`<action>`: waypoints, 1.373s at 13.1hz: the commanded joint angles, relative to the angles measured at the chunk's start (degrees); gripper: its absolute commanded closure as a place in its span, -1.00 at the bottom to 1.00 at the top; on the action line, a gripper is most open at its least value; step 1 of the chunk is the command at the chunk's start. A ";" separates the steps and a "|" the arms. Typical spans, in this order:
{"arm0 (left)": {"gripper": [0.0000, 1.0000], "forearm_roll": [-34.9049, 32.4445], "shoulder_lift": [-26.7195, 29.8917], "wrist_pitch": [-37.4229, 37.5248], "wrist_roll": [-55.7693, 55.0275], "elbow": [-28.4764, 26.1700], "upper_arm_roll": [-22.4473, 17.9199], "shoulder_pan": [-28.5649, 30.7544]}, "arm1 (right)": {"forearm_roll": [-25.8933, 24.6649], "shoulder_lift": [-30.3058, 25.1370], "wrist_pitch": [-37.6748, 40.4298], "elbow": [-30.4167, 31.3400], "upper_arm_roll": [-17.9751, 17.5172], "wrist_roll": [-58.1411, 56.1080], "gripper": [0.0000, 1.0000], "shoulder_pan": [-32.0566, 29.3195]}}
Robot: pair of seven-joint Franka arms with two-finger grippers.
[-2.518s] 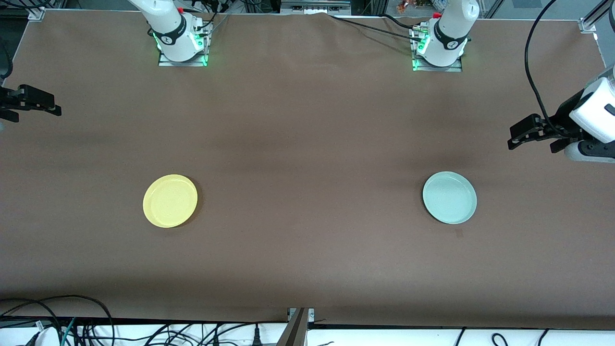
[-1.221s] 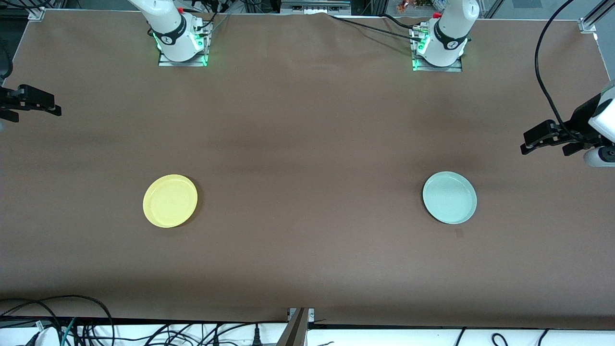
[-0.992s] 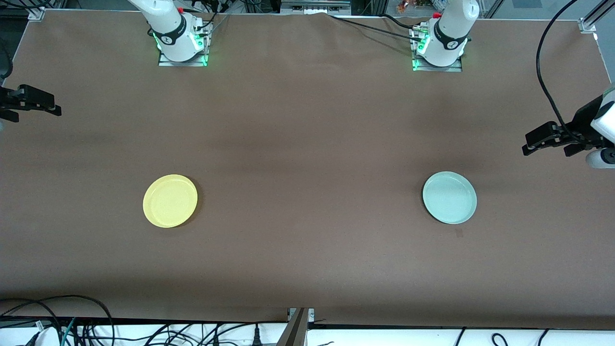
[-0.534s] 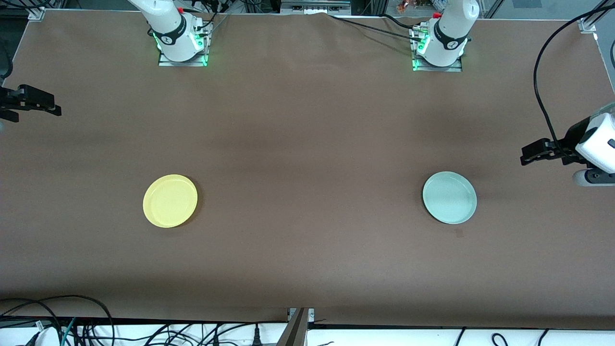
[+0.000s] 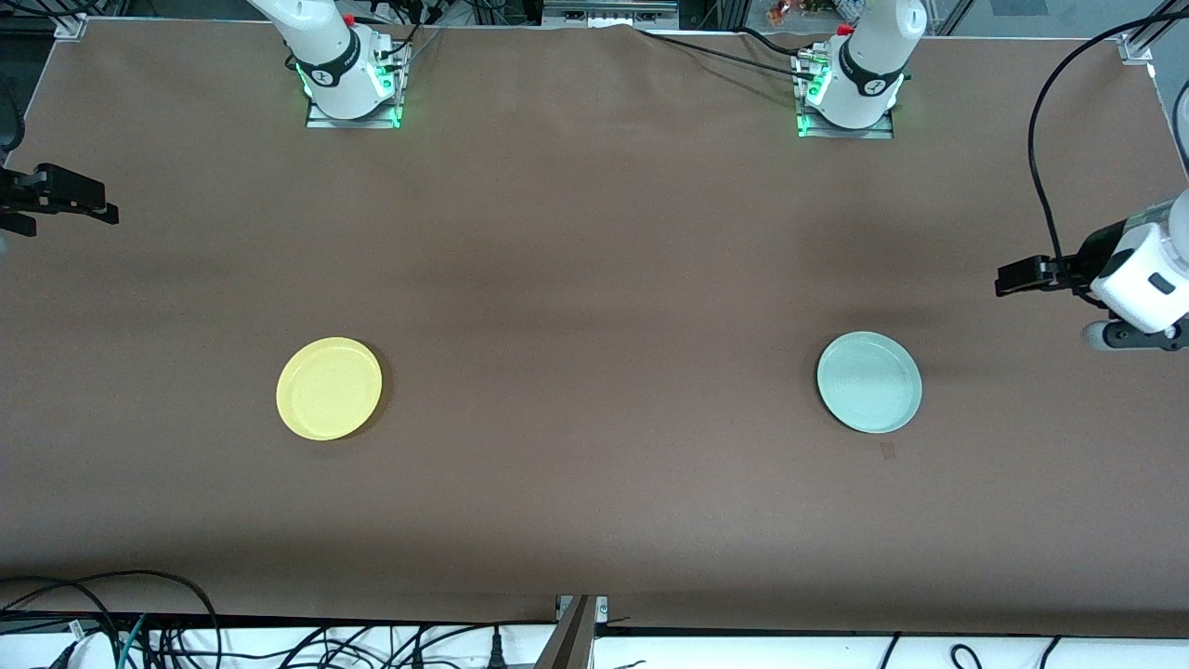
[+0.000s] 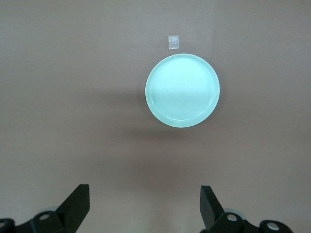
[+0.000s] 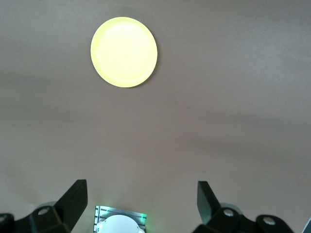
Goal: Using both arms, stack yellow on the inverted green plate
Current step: 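Reach the left gripper down to the rim of the green plate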
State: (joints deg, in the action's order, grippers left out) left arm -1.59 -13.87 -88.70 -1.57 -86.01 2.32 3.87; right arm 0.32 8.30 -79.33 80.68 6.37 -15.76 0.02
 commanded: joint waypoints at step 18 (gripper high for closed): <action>-0.92 -1.57 -17.68 -46.13 1.39 -22.10 -0.21 4.92 | -0.32 -0.47 0.06 0.27 -0.13 0.12 -1.00 -0.11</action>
State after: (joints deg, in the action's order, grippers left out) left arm -1.66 -30.66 -134.75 -0.97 -109.21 1.59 8.23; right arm 0.32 8.31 -79.36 80.69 6.37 -15.76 0.02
